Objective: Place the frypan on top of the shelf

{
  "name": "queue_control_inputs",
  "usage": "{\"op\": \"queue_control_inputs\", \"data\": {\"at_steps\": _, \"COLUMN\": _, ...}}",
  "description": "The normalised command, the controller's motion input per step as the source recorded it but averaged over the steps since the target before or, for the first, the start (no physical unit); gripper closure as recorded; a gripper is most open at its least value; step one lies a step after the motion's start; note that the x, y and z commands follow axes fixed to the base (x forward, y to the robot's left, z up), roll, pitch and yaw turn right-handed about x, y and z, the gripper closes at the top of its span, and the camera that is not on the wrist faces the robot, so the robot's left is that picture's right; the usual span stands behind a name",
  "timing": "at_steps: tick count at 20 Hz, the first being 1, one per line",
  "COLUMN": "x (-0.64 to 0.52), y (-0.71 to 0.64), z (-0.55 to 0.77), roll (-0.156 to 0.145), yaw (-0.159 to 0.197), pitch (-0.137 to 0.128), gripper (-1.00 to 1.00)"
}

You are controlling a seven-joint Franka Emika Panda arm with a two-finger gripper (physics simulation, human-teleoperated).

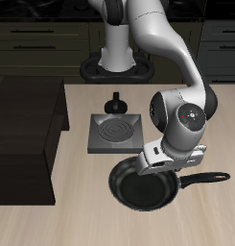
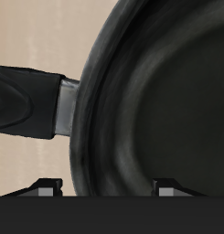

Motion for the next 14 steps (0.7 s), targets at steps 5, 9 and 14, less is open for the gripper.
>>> {"op": "queue_control_inputs", "data": {"at_steps": 5, "x": 0.00, "y": -0.30, "z": -0.06, "roll": -0.011, "yaw": -0.006, "pitch": 0.010, "gripper": 1.00}}
{"op": "queue_control_inputs", "data": {"at_steps": 9, "x": -0.01, "y": -0.31, "z": 0.26, "roll": -0.009, "yaw": -0.040, "pitch": -0.033, "gripper": 1.00}}
{"op": "queue_control_inputs", "data": {"at_steps": 14, "x": -0.05, "y": -0.11, "z": 0.32, "roll": 0.018, "yaw": 0.005, "pitch": -0.066, "gripper": 1.00}}
